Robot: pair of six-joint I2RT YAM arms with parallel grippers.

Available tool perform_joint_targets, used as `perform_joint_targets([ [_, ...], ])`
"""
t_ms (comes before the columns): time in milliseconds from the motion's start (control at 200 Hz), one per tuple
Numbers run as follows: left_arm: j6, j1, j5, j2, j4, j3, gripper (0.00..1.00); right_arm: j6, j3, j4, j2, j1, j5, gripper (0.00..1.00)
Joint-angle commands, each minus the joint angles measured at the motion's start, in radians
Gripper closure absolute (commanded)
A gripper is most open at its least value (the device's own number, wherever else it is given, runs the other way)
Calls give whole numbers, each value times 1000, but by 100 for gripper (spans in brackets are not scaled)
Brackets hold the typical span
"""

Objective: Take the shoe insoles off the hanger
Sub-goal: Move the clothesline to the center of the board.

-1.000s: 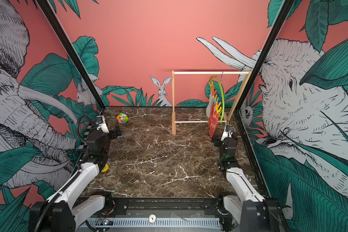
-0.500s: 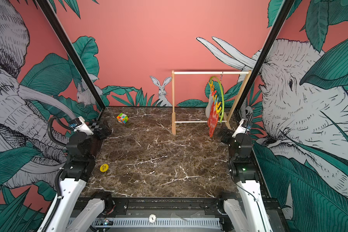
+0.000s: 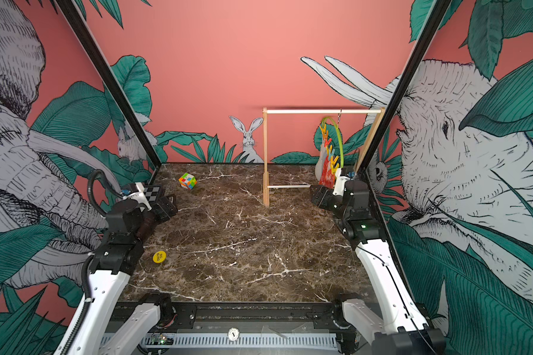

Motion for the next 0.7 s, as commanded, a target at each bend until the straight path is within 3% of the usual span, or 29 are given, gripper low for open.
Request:
perform_joint_targets([
  [0,-35,-32,125,4,36,-48,16,-36,85,47,72,96,28,25],
  [195,-93,-238,-8,-59,148,-184,14,-64,196,48,295,211,73,29],
  [245,-111,-287,-33,-64,165,-215,1,-64,220,48,353,238,87,30],
  [365,-128,-394,-107,-69,163,-267,0,-61,271,45,489,304,151,33],
  [470,-140,-440,-152,-77,128,-279,1,-48,321,41,612,341,190,36],
  [695,-142,-444,-194,-131,95,-297,0,-12,443,1,857,378,254,37],
])
